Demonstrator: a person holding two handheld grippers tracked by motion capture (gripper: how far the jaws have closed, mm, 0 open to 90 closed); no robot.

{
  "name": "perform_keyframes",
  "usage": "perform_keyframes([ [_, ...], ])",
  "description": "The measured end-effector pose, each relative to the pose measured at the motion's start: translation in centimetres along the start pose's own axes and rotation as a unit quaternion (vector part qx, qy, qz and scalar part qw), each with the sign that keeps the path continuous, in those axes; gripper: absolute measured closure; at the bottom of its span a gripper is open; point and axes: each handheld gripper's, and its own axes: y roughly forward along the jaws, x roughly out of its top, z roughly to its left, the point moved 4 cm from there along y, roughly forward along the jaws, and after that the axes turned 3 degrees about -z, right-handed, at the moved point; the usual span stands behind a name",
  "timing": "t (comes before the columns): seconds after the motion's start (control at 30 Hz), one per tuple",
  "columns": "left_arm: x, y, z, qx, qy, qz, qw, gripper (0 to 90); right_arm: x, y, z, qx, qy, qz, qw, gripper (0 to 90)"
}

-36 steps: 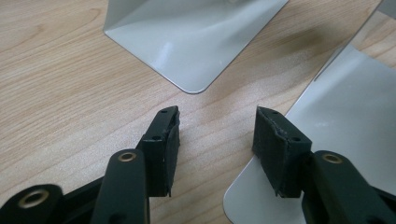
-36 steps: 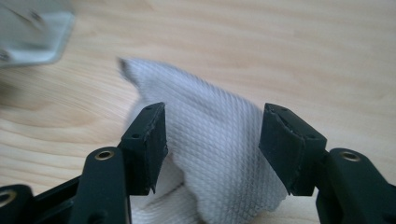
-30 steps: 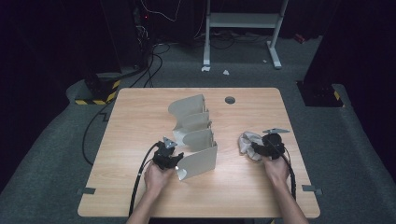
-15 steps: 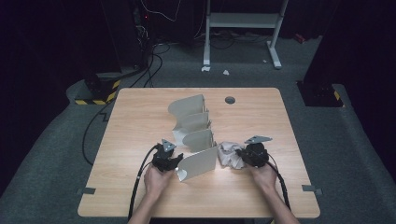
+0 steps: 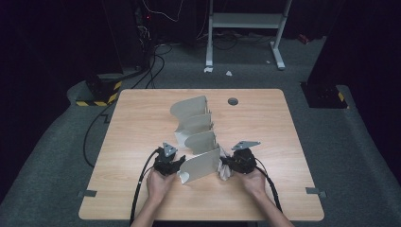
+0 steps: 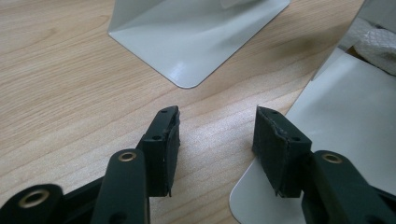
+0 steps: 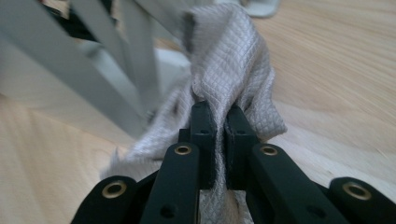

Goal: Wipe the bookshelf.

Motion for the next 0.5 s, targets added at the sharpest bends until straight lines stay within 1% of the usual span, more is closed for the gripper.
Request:
perform_keyframes([
  [0.13, 0.1, 0.1, 0.0, -0.002, 0.002, 0.0, 1.0, 50.8, 0.9, -0.5, 1.1, 0.012, -0.014, -0.012, 0.9998, 85.3],
  [0.2, 0.1, 0.1, 0.1, -0.004, 0.002, 0.0, 1.0, 50.8, 1.2, -0.9, 1.4, 0.016, -0.018, -0.018, 0.9996, 85.4],
  [0.33, 0.3, 0.3, 0.1, -0.004, 0.004, 0.001, 1.0, 50.8, 1.7, -1.8, 1.9, 0.031, -0.018, -0.033, 0.9988, 85.4],
  [0.37, 0.3, 0.3, 0.1, -0.004, 0.004, 0.001, 1.0, 50.8, 1.7, -1.8, 1.9, 0.031, -0.018, -0.033, 0.9988, 85.4],
  [0.43, 0.3, 0.4, 0.2, -0.005, 0.003, 0.0, 1.0, 50.8, 2.1, -2.6, 2.3, 0.039, -0.021, -0.047, 0.9979, 85.4],
  [0.5, 0.4, 0.5, 0.2, -0.006, 0.004, 0.001, 1.0, 50.8, 2.5, -3.0, 2.5, 0.041, -0.022, -0.054, 0.9975, 85.4],
])
